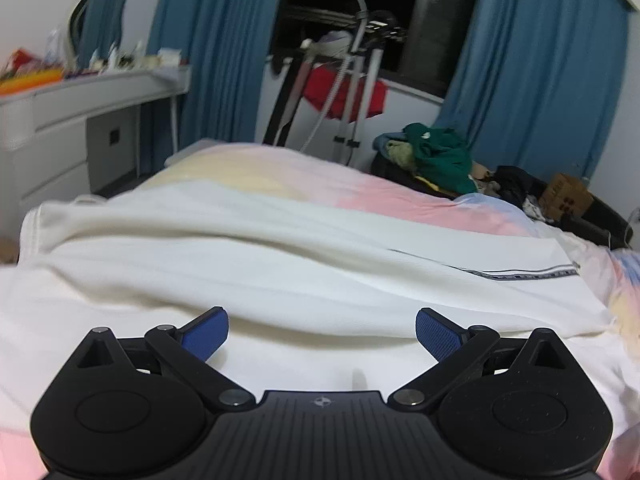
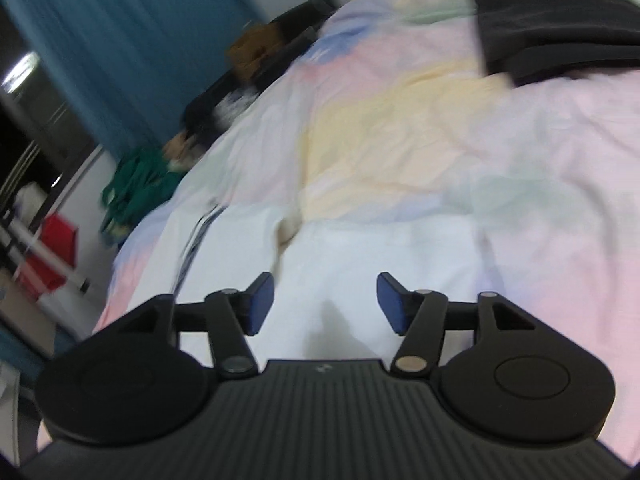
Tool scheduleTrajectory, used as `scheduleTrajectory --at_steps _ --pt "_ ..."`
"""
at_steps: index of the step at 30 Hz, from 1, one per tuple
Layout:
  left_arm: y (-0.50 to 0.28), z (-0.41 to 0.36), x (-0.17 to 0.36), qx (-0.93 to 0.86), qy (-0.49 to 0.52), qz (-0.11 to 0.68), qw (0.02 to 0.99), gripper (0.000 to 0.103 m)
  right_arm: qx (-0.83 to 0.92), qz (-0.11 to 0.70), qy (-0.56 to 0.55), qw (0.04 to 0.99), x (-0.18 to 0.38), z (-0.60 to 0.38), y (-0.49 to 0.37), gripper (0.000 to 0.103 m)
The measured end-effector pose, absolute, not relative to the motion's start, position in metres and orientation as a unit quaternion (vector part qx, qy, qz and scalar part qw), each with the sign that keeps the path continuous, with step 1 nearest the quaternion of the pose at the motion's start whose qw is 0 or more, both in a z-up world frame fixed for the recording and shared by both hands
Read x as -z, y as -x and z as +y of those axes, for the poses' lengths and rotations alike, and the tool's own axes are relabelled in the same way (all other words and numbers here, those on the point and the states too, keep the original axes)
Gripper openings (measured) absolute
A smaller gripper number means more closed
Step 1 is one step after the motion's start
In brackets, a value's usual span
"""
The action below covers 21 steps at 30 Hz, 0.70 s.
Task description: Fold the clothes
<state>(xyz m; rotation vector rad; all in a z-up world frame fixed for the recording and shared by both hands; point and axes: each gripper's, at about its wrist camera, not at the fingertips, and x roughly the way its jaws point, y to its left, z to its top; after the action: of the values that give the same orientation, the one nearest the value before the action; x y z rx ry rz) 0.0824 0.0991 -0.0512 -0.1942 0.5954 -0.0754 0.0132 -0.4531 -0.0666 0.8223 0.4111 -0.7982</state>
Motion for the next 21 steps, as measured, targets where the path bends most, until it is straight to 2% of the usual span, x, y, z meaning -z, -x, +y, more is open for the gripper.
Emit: scheduleTrajectory --at_steps 4,11,14,15,16,18,21 --pt "-0.080 0.119 0.053 0.018 0.141 0.313 0.939 0.101 0.430 0.191 -0.420 0.776 0.077 -0.474 0.008 0.066" --pt "-0.081 0.129 0.053 -0.007 0.138 0.318 0.938 0.101 0.384 0.220 -0.520 0.731 0.127 -0.513 0.011 0.063" --pt "-0.084 0.138 0.049 -0.005 0.172 0.318 0.932 0.100 0.365 0.220 -0.515 0.743 0.127 -0.511 0.003 0.039" --pt "-0.084 0.142 0.047 -0.003 0.185 0.316 0.930 0.100 0.366 0.223 -0.504 0.750 0.124 -0.509 0.000 0.024" --pt "-0.083 0.149 0.044 -0.003 0.197 0.313 0.929 0.099 0.369 0.224 -0.488 0.759 0.120 -0.507 -0.003 0.013" --pt "-0.076 0.169 0.033 -0.008 0.223 0.306 0.926 0.099 0.364 0.212 -0.474 0.773 0.112 -0.505 -0.005 0.007" --pt "-0.059 0.219 0.014 -0.022 0.295 0.300 0.907 0.099 0.355 0.188 -0.461 0.791 0.101 -0.503 -0.006 0.006"
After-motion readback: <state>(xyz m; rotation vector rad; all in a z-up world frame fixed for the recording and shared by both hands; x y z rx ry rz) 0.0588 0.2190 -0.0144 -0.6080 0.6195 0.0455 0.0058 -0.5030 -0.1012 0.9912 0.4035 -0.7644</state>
